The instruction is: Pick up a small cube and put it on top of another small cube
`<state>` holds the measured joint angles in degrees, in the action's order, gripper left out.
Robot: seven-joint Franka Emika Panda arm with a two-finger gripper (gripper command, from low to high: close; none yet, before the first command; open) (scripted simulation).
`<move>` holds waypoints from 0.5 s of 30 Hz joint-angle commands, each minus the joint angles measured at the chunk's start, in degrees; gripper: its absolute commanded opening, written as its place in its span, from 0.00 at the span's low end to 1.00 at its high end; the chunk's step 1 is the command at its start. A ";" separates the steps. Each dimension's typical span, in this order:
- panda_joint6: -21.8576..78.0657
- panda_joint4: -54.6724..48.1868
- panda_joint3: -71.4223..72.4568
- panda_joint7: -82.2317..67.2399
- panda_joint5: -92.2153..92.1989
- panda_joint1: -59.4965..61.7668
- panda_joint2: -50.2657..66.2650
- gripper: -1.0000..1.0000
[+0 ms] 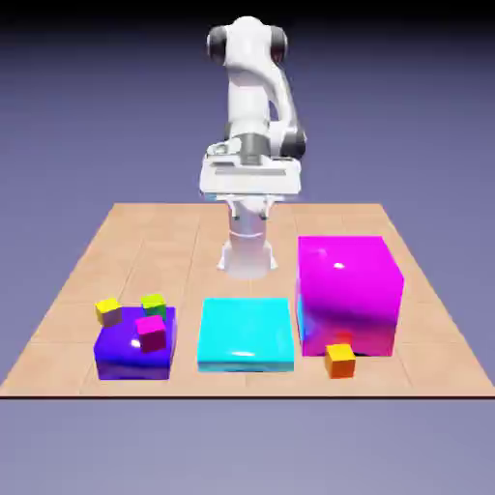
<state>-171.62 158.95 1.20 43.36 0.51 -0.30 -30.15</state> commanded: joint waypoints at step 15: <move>29.70 -25.51 14.91 11.29 6.36 4.84 31.15 0.50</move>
<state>-141.92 133.44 16.11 54.65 6.87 4.30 0.99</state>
